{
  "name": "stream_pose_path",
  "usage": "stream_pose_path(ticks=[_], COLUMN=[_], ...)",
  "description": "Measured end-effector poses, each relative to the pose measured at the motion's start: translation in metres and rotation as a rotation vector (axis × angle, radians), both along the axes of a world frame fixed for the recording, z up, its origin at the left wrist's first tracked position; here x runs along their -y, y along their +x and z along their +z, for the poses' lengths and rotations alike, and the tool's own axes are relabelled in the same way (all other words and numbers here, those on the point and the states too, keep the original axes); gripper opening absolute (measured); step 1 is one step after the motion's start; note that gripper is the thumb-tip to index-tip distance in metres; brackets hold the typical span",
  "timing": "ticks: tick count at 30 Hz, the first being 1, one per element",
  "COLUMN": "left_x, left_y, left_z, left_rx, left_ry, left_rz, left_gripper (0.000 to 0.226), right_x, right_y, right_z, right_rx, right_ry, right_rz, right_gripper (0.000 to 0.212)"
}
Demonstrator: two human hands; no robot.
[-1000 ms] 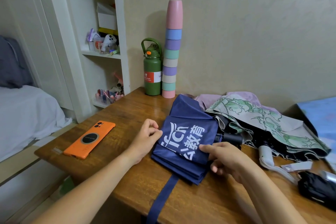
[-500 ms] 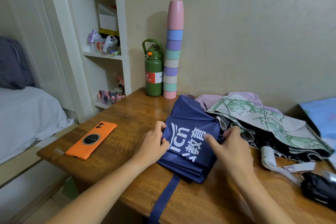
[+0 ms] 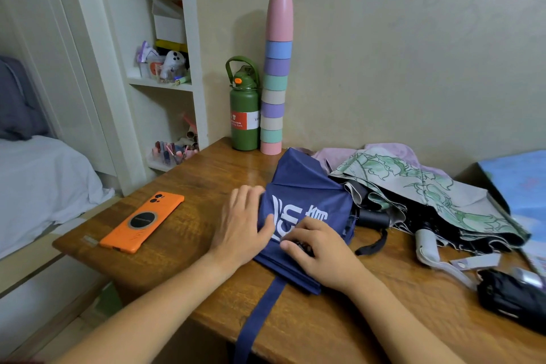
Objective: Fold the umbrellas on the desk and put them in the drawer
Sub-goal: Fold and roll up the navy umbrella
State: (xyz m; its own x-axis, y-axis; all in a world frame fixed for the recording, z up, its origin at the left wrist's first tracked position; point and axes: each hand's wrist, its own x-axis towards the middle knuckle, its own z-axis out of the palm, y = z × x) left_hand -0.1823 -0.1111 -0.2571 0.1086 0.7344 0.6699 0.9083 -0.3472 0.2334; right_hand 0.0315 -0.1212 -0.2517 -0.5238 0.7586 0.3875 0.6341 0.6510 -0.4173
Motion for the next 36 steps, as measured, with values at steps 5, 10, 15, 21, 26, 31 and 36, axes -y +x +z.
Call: stream_pose_path(ticks=[5,10,15,21,26,31,36], left_x=[-0.004,-0.011,-0.012,-0.010,-0.010,-0.010,-0.011], left_y=[0.004,0.002,0.000,0.001,0.001,0.001,0.001], left_z=[-0.002,-0.006,-0.002,0.001,0.001,0.001,0.001], left_rx=[-0.340,-0.447,-0.429,-0.409,-0.401,-0.378,-0.350], left_ry=[-0.117,-0.371,-0.527,-0.584,-0.584,-0.594,-0.606], left_rz=[-0.334,-0.308,-0.338,-0.335,-0.337,-0.341,-0.342], left_gripper=[0.058,0.059,0.067,0.069,0.068,0.068,0.068], right_x=[0.002,0.007,-0.017,-0.068,-0.089,-0.102,-0.094], right_y=[0.009,0.013,0.026,0.041,0.026,0.010,0.004], right_z=[0.007,0.013,0.013,0.019,0.040,0.055,0.074], right_rx=[-0.020,-0.043,-0.237,0.035,0.129,-0.221,-0.438], right_ry=[-0.122,-0.134,0.033,-0.069,-0.212,-0.459,-0.531], right_rz=[0.098,0.052,-0.141,-0.577,-0.630,-0.704,-0.631], right_gripper=[0.031,0.038,0.019,0.039,0.037,0.036,0.038])
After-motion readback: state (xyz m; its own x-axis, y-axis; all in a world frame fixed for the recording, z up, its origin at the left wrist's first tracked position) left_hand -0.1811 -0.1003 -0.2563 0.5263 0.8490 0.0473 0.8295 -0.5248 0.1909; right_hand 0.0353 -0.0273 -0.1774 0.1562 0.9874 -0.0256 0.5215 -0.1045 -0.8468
